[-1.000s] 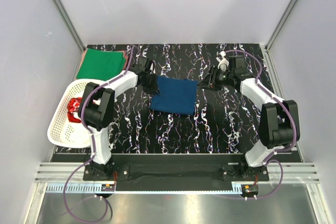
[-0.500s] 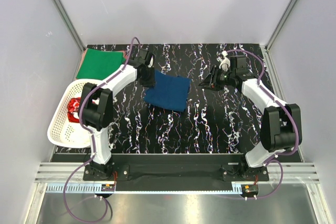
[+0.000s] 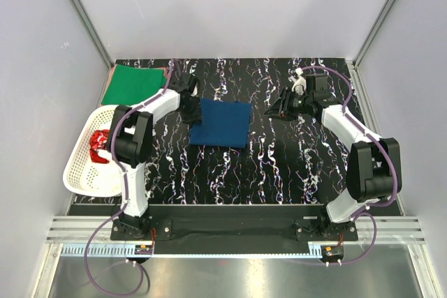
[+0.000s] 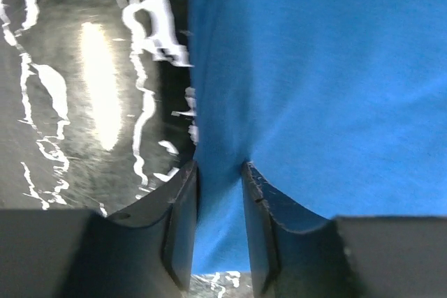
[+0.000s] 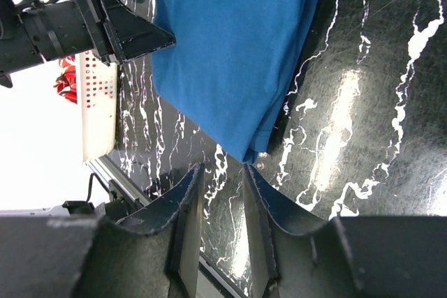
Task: Fold and stack the t-shirts
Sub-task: Neatly place the folded tshirt to the corner
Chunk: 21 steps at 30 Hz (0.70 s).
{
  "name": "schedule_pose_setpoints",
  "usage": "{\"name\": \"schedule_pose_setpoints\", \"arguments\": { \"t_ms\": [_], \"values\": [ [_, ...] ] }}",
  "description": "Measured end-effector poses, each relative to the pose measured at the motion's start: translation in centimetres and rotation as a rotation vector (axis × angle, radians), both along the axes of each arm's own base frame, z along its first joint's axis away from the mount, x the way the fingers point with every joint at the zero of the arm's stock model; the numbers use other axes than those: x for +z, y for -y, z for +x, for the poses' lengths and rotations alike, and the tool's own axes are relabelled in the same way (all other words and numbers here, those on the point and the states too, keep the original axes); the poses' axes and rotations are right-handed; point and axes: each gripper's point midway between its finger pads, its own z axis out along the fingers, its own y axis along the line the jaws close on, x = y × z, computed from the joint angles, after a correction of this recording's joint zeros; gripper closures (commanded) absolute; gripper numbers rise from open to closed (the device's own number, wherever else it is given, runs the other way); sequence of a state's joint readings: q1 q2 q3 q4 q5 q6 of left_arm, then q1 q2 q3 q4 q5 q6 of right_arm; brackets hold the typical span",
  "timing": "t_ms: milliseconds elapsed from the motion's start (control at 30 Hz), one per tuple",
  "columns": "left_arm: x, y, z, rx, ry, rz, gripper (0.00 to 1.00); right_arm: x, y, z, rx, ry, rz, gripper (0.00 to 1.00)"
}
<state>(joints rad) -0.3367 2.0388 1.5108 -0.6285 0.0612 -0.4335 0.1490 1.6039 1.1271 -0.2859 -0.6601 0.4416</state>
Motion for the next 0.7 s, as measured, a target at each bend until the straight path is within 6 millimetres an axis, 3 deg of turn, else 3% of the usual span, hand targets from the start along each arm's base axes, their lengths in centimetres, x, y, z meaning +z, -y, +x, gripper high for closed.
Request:
{"name": "schedule_pose_setpoints", "arguments": {
  "t_ms": [300,500,700],
  "values": [
    [-0.8,-0.9,0.8,0.032,-0.001,-0.082,0.44,-0.1,0.2,0.2,-0.011,0.001,-0.011,0.64],
    [-0.5,0.0,1.5,0.0,0.018,-0.162,0.38,-0.2,0.2,0.2,-0.012,0.0,-0.012,0.64],
    [-0.5,0.7,2.4,-0.033,0.025,-0.196,0.38,-0.2,0.3,0.2,-0.016,0.0,-0.016,0.65]
  ]
}}
